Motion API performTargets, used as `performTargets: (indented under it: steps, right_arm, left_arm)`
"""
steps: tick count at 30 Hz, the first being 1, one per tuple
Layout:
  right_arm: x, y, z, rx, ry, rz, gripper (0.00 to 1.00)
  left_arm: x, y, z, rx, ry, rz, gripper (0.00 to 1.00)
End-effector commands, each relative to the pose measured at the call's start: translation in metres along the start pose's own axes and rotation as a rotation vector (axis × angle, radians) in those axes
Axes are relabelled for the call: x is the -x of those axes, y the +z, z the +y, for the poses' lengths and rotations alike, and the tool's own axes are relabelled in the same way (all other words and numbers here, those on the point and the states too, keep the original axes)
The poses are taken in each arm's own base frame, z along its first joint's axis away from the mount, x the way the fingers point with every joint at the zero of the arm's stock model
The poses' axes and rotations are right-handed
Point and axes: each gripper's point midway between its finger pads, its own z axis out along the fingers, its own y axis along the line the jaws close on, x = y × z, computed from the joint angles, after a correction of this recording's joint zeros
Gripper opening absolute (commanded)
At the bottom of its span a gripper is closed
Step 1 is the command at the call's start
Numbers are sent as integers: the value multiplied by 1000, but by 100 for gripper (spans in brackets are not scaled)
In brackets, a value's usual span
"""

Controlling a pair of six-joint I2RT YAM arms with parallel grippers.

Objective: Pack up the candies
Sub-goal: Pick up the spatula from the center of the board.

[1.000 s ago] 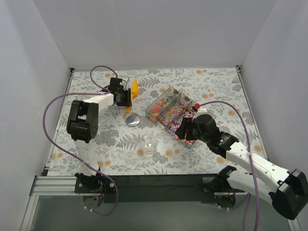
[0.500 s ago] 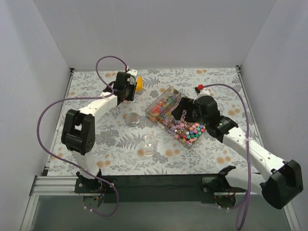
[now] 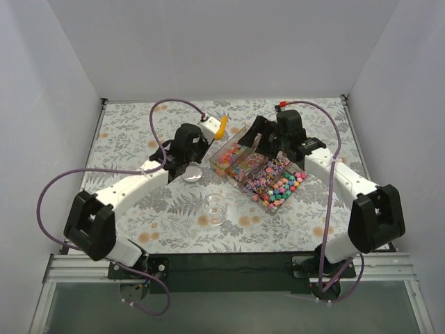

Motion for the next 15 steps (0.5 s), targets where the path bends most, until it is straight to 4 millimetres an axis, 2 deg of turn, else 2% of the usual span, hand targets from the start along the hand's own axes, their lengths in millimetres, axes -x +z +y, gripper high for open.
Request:
performTargets:
  steps: [1,2,3,4,6,10,12,15]
  right_arm:
    - [29,5,27,78,98,-26,90]
    - [34,5,28,92,110,-22,90]
    - [37,7,31,105,118,-17,90]
    - [43,4,34,126,120,-15,89]
    - [50,0,33,144,129,-12,89]
    - [64,-17,17,195,142,15,86]
    - [65,-19,17,227,147,44,84]
    - [56,-17,21,266,162,107,82]
  left_arm:
    - [32,-43,-9,24,185,-182,0]
    - [37,-52,-9,29,222,-210,0]
    - [31,-55,-18,13,256,-213,0]
    - [38,-62,-16,29,288,-247,0]
    - [29,-67,-22,35,365,-258,0]
    - [37,-80,-26,64,469,-316,0]
    - [37,-83,-30,70,516,-321,0]
    - [39,-85,-36,76,561,-331,0]
